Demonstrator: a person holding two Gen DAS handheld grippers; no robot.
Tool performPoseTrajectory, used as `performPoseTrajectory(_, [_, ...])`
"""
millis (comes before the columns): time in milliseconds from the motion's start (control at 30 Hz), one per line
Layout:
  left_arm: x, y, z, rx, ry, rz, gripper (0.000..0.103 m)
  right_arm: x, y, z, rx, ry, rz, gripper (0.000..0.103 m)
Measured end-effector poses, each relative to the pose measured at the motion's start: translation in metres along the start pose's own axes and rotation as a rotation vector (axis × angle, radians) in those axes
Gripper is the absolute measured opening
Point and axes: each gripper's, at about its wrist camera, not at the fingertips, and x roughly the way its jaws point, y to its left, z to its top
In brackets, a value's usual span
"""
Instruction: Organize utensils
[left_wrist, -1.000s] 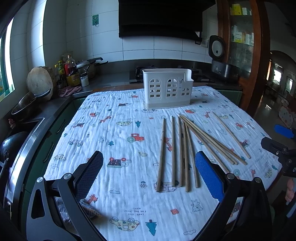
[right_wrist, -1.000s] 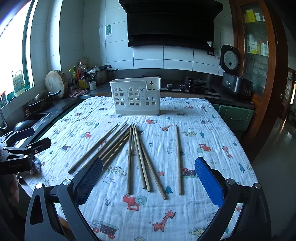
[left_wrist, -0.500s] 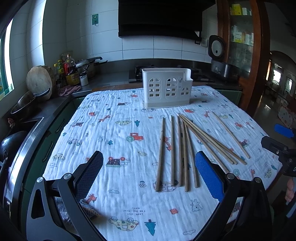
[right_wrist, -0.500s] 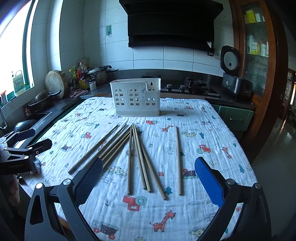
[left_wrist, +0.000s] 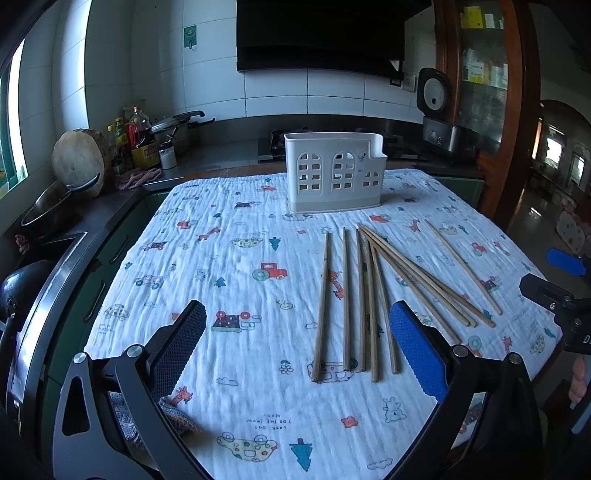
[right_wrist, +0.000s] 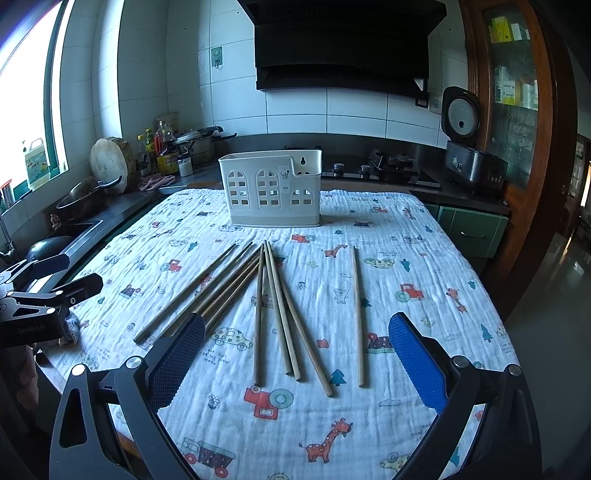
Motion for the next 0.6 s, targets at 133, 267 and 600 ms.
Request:
performPoseTrajectory(133, [0.002,0.0002,-0.0002,0.002,0.003,0.002,0.098,0.001,0.0001,-0.0005,0.001,0.002,0.002,0.097])
performPoseTrajectory(267, [0.0026,-0.0001,-0.0005,0.005,0.005,-0.006,0.098,0.0029,-0.0001,-0.0005,0.002,0.004,0.001,0.097])
performPoseTrajectory(600, [0.0098,0.0018,-0.0018,-0.013,0.019,-0.014,0.098,0.0102,-0.0022,-0.0035,0.006,0.012,0.002,0.097])
